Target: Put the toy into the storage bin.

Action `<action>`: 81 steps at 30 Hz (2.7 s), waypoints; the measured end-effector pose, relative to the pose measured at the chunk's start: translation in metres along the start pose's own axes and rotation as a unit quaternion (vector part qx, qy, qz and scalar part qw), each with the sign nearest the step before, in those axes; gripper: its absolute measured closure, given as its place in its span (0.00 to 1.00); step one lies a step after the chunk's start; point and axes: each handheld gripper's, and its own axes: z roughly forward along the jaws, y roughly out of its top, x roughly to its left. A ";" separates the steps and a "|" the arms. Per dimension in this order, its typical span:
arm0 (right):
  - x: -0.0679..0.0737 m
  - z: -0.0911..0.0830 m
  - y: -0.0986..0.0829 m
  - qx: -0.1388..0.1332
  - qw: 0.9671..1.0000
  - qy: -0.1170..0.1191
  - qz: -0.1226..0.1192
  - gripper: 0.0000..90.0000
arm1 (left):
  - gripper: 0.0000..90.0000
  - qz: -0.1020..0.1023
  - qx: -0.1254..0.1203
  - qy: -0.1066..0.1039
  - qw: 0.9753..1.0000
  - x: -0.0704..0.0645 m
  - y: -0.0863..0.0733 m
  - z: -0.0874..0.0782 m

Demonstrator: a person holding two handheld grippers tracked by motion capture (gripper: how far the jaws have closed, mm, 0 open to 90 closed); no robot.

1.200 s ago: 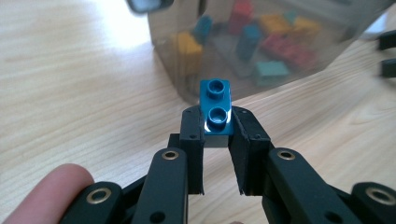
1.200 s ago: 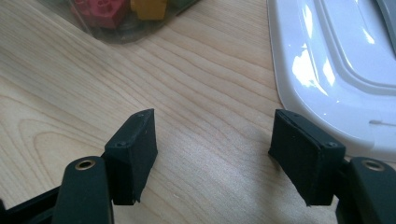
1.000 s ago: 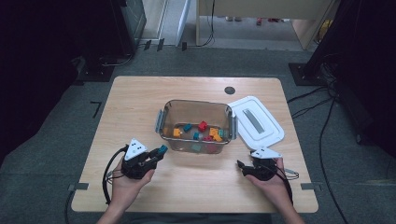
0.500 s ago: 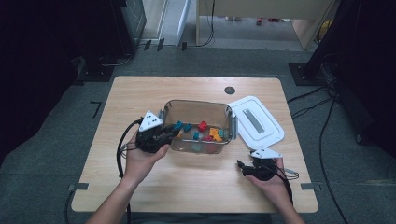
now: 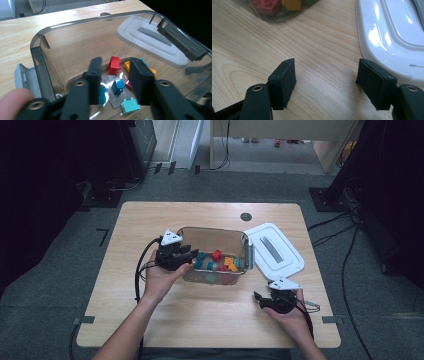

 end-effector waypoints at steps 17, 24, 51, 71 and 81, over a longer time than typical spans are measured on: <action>0.000 0.000 0.000 0.001 1.000 -0.002 0.004 0.35 | 0.14 0.019 -0.042 -0.009 0.999 -0.003 -0.017 -0.034; 0.000 -0.002 0.001 -0.005 1.000 0.002 0.005 0.39 | 0.10 0.013 -0.064 -0.002 0.998 0.004 -0.034 -0.059; -0.087 -0.003 0.064 -0.044 0.998 -0.043 0.024 0.71 | 0.02 -0.038 -0.042 0.048 0.997 0.060 -0.159 -0.089; -0.112 0.065 0.084 0.017 0.996 -0.073 0.045 0.67 | 0.02 -0.055 -0.034 0.038 0.997 0.065 -0.163 -0.083; -0.116 0.068 0.081 0.001 0.998 -0.060 0.032 0.76 | 0.02 -0.057 -0.025 0.032 0.998 0.064 -0.164 -0.080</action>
